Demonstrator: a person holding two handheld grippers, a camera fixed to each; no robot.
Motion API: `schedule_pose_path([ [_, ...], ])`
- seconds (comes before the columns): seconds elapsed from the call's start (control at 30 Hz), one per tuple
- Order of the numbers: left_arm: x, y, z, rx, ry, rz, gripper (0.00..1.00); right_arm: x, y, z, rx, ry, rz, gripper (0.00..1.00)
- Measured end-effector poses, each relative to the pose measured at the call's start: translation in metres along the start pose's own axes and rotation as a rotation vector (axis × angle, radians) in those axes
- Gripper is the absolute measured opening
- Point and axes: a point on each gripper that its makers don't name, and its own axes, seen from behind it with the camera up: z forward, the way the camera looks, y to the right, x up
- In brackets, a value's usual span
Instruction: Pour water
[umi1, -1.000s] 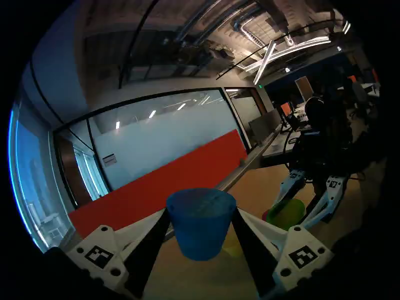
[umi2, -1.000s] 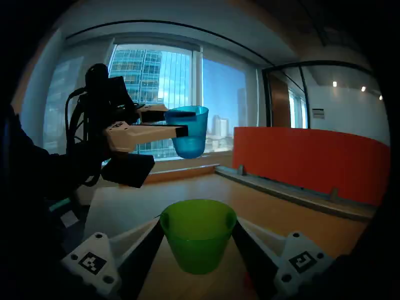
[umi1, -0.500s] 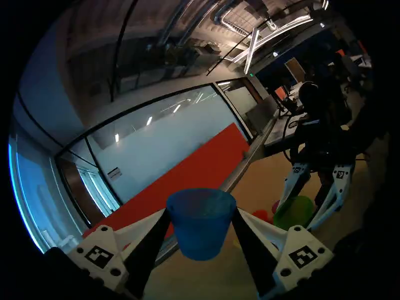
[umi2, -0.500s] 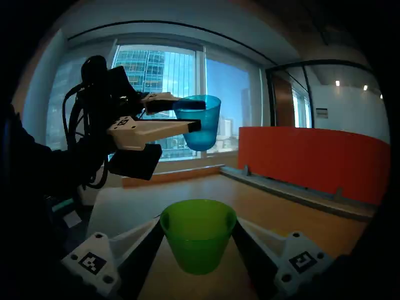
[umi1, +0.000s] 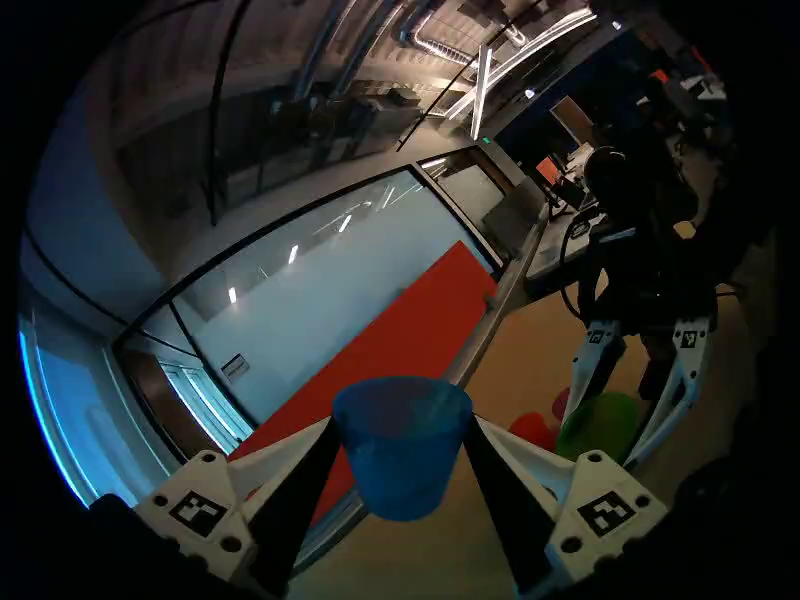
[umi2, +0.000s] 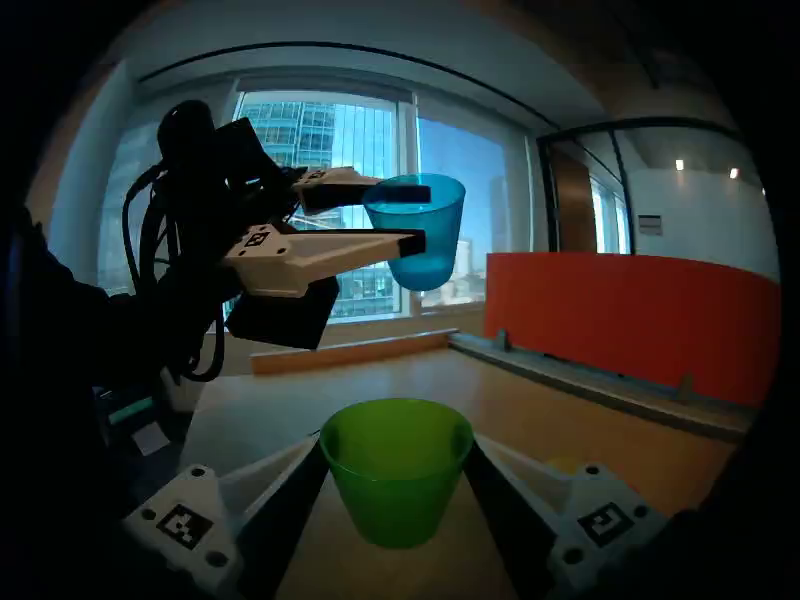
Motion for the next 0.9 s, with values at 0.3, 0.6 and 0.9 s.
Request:
schedule_pose_path([
  [0.3, 0.007, 0.002, 0.003, 0.006, 0.002, 0.062, 0.85, 0.000, -0.003, 0.002, 0.009, -0.002, -0.003, 0.91],
  [0.6, 0.012, 0.002, 0.003, 0.012, 0.006, 0.111, 0.85, 0.000, -0.003, 0.004, 0.010, -0.002, -0.004, 0.91],
  [0.9, 0.019, 0.005, 0.004, 0.005, 0.020, 0.160, 0.85, 0.003, -0.001, 0.005, 0.006, 0.000, -0.002, 0.91],
])
